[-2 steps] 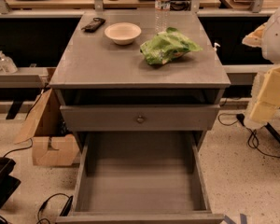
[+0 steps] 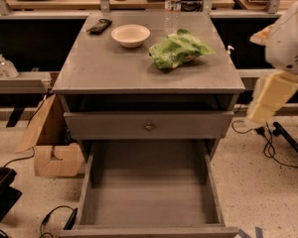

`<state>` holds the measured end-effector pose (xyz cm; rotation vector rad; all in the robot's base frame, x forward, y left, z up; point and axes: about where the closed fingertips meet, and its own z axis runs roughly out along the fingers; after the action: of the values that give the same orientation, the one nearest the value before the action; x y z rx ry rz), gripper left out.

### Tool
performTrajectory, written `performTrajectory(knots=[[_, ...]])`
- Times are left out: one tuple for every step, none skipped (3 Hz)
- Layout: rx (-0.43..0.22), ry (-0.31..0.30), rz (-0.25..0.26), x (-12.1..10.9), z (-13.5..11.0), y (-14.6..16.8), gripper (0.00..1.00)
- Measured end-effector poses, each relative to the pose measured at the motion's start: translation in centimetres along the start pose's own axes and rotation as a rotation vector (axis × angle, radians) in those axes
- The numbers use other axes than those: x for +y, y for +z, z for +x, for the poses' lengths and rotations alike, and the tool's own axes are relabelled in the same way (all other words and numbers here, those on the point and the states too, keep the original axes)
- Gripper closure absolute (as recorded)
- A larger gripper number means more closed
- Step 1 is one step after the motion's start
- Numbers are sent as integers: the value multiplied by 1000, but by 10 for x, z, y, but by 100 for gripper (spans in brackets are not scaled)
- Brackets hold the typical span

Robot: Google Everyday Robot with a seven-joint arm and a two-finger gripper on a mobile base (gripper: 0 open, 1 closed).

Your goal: Place green rice chip bag into middle drawer

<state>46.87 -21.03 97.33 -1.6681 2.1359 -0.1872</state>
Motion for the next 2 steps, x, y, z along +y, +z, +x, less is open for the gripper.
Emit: performTrajectory(knots=[[-76, -94, 80, -42, -13, 47, 0], [-141, -228, 109, -104, -45, 103, 0]])
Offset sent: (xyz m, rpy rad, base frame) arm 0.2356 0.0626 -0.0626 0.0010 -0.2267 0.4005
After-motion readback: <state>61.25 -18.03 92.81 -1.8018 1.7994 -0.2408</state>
